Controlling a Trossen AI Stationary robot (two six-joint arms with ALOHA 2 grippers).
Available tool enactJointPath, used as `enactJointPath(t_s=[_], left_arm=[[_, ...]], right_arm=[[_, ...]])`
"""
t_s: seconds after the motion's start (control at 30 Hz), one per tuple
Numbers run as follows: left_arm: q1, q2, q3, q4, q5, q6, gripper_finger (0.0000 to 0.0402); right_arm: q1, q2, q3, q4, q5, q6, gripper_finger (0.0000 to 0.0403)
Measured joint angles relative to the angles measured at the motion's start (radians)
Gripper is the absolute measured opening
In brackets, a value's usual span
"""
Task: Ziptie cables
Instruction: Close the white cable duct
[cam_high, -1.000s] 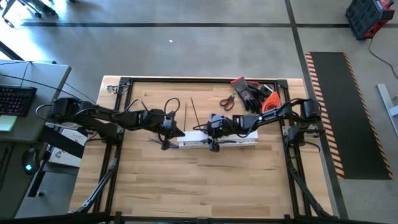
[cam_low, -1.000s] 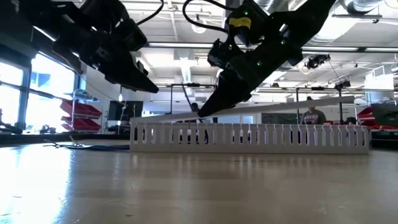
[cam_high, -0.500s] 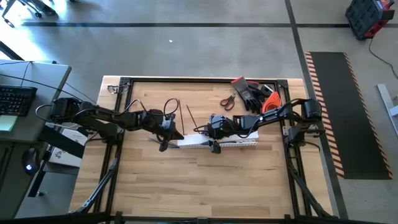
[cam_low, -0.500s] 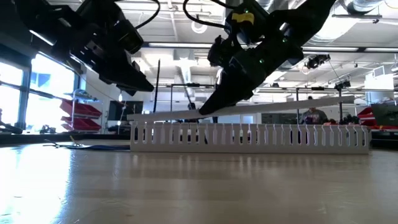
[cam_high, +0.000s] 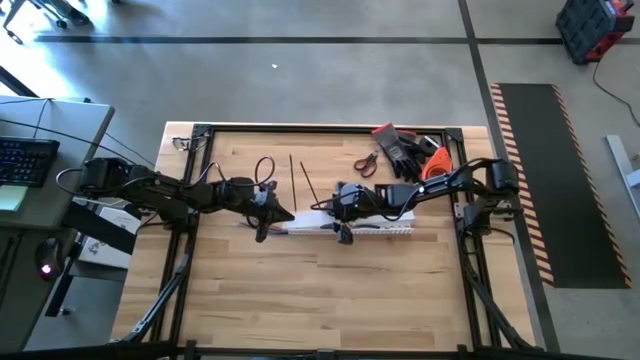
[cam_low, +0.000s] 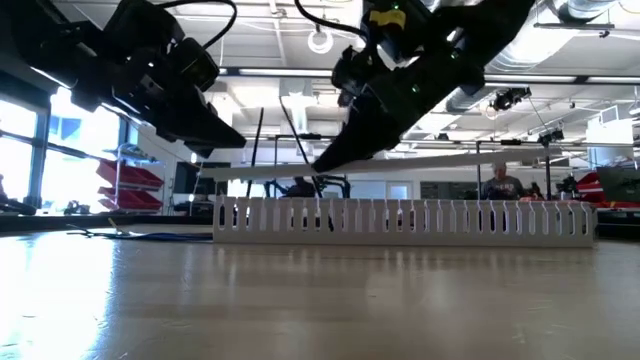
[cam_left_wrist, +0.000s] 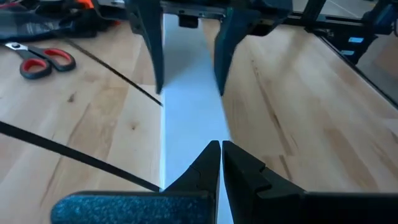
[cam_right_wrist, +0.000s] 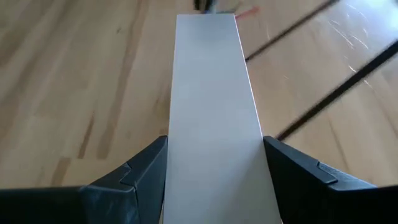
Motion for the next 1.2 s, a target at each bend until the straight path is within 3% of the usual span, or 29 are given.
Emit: enactJointPath(t_s=[0.37, 0.77, 1.2], left_arm=[[0.008, 0.011, 0.000, -0.008, 0.003, 0.001, 0.0000], [0.008, 0.154, 0.000, 0.109, -0.001, 0.009, 0.0000], [0.033, 0.094, 0.000, 0.087, -0.066, 0.007, 0.0000]], right_arm=[[-0.001, 0.015, 0.024, -0.086, 0.004, 0.007, 0.0211], [-0.002, 0.022, 0.024, -0.098, 0.002, 0.008, 0.0211], [-0.039, -0.003, 0.027, -0.108, 0.008, 0.064, 0.0211]])
